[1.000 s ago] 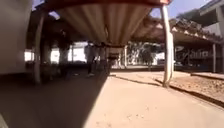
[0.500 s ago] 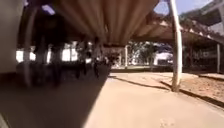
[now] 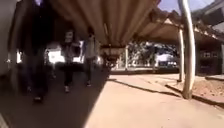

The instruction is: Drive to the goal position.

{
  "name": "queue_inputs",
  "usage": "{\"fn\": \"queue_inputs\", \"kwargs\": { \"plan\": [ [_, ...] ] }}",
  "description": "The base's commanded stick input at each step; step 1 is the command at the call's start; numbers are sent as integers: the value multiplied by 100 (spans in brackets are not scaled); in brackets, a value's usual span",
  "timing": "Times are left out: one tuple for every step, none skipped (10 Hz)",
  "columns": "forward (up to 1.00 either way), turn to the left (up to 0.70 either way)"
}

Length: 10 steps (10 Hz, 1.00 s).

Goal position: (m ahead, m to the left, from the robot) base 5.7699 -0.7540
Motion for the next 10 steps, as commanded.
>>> {"fn": "queue_inputs", "kwargs": {
  "plan": [
    [85,0],
    [85,0],
    [85,0],
    [85,0],
    [85,0],
    [85,0],
    [85,0],
    [85,0],
    [85,0],
    [85,0]
  ]
}}
